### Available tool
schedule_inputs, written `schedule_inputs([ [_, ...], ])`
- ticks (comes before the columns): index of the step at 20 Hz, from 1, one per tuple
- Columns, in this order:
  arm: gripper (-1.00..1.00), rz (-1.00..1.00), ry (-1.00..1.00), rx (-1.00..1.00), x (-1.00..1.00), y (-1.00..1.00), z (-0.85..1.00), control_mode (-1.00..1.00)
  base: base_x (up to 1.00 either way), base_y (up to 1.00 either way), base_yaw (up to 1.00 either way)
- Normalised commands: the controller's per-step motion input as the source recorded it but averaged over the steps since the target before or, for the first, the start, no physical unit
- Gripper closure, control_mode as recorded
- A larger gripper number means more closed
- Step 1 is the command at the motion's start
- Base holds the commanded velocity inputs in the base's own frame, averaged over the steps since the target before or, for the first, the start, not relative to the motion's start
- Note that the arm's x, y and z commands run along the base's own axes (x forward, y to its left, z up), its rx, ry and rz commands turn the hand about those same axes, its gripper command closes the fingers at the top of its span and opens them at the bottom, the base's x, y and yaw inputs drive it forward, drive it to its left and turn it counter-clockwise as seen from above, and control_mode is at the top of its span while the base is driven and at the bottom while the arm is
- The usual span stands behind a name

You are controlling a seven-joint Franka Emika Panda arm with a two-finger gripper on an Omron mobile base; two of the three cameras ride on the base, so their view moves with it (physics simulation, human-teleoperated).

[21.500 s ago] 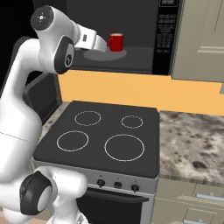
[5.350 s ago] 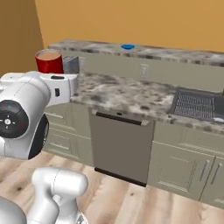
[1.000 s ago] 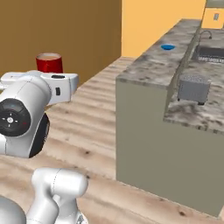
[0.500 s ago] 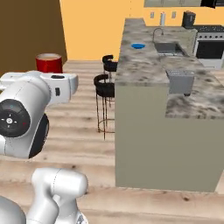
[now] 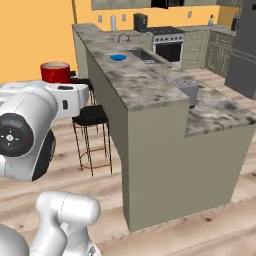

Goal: Pick the cup of tea, navigate to the dining table, and place it on the saucer.

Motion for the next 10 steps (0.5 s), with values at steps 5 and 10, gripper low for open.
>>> schedule_inputs([
  [5, 1.00, 0.00, 0.00, 0.00, 0.00, 0.00, 0.00, 1.00, 0.67, 1.00, -0.56],
  [10, 1.00, 0.00, 0.00, 0.00, 0.00, 0.00, 0.00, 1.00, 0.63, 1.00, -0.53],
])
